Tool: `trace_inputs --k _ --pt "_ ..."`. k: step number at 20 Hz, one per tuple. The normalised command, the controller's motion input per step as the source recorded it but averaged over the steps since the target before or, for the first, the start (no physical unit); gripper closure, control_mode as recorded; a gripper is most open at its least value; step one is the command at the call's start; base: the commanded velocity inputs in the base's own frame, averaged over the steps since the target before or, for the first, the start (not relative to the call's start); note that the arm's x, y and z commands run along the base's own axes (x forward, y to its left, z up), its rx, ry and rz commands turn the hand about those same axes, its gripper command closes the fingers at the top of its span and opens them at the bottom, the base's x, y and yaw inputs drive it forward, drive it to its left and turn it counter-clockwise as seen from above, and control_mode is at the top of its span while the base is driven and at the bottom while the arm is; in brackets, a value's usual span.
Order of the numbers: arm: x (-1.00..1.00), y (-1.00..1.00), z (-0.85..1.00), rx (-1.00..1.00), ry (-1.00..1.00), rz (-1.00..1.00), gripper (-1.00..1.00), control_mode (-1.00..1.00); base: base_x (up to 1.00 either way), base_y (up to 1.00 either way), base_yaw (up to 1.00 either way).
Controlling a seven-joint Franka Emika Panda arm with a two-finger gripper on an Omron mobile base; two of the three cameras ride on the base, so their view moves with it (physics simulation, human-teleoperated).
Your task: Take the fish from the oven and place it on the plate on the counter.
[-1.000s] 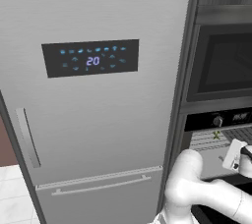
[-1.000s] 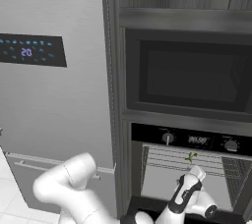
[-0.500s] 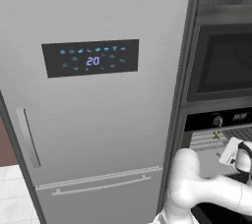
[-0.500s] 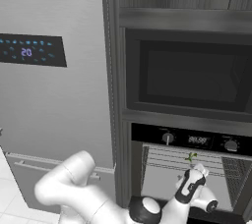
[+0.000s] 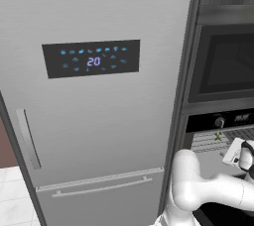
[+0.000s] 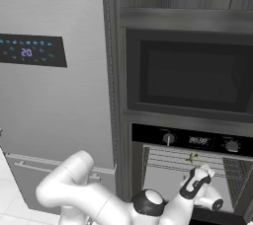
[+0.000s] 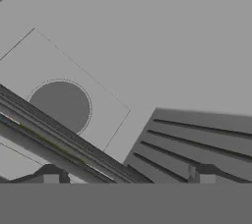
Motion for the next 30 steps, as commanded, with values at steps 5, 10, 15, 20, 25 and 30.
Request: trace_inputs --k 5,10,15,20,25,30 --pt "0.03 -0.16 -0.77 0.15 -0.20 0.00 -1.00 -1.00 0.00 0.00 0.00" --pt "0.00 -0.15 -0.87 0.19 -0.27 0.00 -1.00 -1.00 0.00 0.00 0.00" --pt "0.02 -0.04 -0.81 0.20 -0.33 0.00 -1.00 -1.00 0.00 0.00 0.00" --pt "0.04 -0.04 -0.72 0.20 -0.36 0.00 -1.00 -1.00 0.00 0.00 0.00" --pt "0.11 0.00 -0.62 0.18 -0.39 0.00 -1.00 -1.00 0.00 0.00 0.00" --pt "0.14 0.00 -0.53 0.16 -0.40 0.00 -1.00 -1.00 0.00 0.00 0.00"
